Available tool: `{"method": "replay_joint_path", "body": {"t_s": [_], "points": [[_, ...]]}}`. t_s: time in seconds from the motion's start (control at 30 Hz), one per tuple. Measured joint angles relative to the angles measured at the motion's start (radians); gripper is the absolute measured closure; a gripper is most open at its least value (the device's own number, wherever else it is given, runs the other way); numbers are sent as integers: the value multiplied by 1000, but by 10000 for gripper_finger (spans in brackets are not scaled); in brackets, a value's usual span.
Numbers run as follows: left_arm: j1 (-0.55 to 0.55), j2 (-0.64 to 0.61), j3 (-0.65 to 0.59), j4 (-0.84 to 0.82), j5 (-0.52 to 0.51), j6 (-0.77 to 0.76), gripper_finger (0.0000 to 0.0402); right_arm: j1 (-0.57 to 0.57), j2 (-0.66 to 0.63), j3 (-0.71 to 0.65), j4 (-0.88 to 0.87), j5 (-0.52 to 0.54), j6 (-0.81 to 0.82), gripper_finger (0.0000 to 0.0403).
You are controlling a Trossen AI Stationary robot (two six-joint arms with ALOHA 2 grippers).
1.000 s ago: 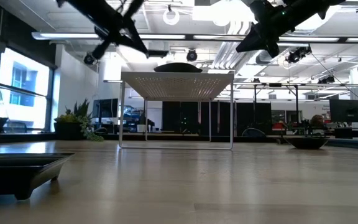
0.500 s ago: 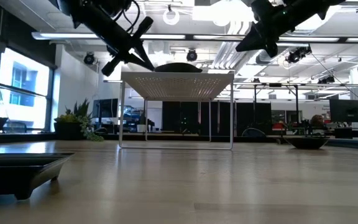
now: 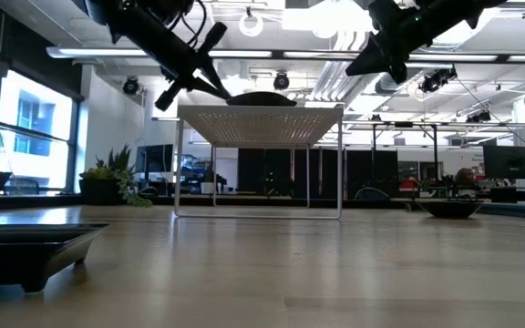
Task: Pick & Place Mini shaped plates
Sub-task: Stack the black square plate on top of the black square plate on the shelf
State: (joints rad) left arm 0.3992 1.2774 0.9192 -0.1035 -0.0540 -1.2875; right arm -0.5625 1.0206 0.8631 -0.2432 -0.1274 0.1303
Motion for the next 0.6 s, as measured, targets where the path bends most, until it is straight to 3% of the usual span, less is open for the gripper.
{"method": "replay_joint_path", "body": {"t_s": [0.6], "points": [[0,127,85,-18,44,30,401,0,0,0,0,1,26,400]]}}
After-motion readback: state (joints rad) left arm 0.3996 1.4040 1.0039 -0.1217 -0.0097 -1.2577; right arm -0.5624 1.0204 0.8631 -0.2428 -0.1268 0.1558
